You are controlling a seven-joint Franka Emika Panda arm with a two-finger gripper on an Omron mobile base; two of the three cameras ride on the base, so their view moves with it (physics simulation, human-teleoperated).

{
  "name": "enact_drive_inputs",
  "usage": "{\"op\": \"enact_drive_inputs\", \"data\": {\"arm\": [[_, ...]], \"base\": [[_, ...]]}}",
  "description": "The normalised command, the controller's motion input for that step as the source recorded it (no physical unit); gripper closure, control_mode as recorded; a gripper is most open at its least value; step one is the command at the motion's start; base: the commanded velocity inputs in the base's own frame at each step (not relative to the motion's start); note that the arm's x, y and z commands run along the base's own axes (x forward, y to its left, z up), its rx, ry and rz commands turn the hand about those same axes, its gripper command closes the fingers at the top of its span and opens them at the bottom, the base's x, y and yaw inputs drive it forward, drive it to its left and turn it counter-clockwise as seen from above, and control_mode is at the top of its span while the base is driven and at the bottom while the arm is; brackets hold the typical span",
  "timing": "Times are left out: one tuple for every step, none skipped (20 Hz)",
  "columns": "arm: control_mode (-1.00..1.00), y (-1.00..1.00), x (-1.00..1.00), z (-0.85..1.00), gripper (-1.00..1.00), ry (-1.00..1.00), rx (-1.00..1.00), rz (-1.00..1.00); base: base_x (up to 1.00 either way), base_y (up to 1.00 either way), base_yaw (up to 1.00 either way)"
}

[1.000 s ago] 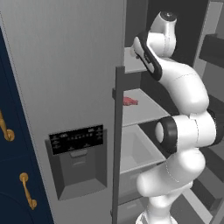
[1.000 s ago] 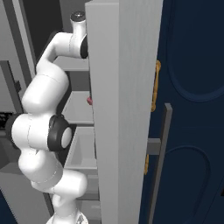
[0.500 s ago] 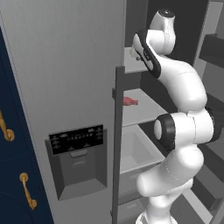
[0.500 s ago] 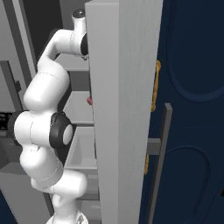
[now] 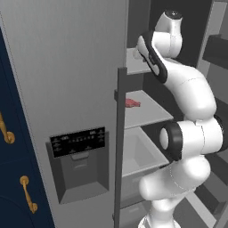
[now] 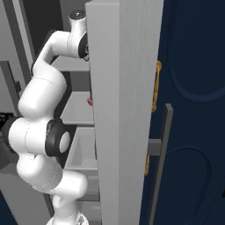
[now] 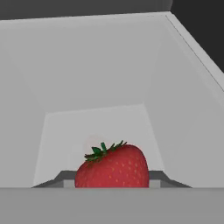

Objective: Take the strawberry from the fridge and place it on top of the pancake, located on the dining counter.

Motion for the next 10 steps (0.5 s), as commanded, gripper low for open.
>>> {"op": "enact_drive_inputs", "data": {"arm": [[-1.0,0.01,-1.0,-0.04,1.0,-0.3,0.0,-0.03],[-1.0,0.0,-1.0,-0.01,1.0,-0.26,0.0,-0.08],[-1.0,0.0,-1.0,0.0,1.0,-0.23,0.0,-0.11],[-1.0,0.0,-1.0,0.0,1.0,-0.23,0.04,-0.09],[-1.0,0.0,-1.0,0.0,1.0,-0.17,0.04,-0.14],[-1.0,0.0,-1.0,0.03,1.0,-0.1,0.05,-0.18],[-1.0,0.0,-1.0,0.13,1.0,-0.08,0.08,-0.19],[-1.0,0.0,-1.0,0.29,1.0,-0.04,0.06,-0.19],[-1.0,0.0,-1.0,0.31,1.0,-0.02,0.06,-0.19],[-1.0,0.11,-1.0,0.36,1.0,0.0,0.04,-0.18]], "base": [[0.0,0.0,0.0],[0.0,0.0,0.0],[0.0,0.0,0.0],[0.0,0.0,0.0],[0.0,0.0,0.0],[0.0,0.0,0.0],[0.0,0.0,0.0],[0.0,0.0,0.0],[0.0,0.0,0.0],[0.0,0.0,0.0]]}}
